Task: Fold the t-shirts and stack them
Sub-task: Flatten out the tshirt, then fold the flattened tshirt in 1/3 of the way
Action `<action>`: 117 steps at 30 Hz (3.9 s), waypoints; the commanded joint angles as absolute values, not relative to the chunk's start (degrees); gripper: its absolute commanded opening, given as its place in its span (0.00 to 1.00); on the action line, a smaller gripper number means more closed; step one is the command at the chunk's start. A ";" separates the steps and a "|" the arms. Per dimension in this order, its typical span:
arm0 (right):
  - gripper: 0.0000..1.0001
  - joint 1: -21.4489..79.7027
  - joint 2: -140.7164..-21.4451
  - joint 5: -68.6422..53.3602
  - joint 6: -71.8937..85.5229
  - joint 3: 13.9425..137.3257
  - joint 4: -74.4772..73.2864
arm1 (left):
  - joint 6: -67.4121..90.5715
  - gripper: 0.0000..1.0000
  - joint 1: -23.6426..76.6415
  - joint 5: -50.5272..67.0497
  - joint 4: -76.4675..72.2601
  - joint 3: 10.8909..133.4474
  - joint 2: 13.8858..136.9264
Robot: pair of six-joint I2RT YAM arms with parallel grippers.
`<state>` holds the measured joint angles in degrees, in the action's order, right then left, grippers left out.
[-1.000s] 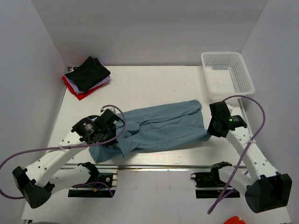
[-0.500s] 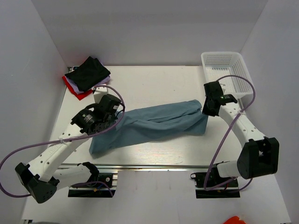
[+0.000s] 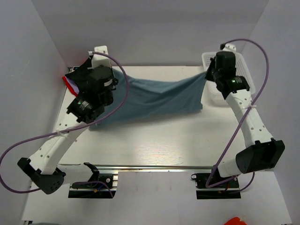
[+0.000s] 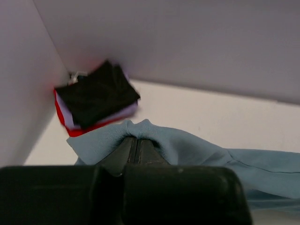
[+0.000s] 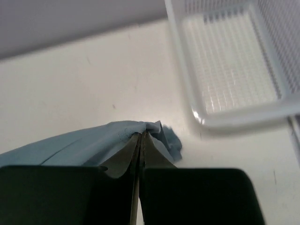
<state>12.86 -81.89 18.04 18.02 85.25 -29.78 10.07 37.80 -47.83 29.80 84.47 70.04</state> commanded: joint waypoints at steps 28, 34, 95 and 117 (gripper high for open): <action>0.00 12.48 -51.69 19.07 -6.59 108.01 -13.27 | -14.33 0.00 37.44 -8.18 28.91 130.33 58.63; 0.00 12.92 -47.64 21.52 -9.40 107.50 -12.31 | -12.92 0.00 37.44 -4.66 28.92 130.96 59.93; 0.00 7.74 -117.87 14.15 -2.90 103.36 -18.54 | 16.34 0.00 17.13 -8.19 22.66 58.28 79.20; 0.25 7.47 -106.44 13.97 1.67 83.24 -22.24 | 25.83 0.62 17.67 12.30 34.61 37.17 60.21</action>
<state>7.84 -109.19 12.49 0.25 85.43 -21.08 24.43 17.43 9.72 30.61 36.23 62.74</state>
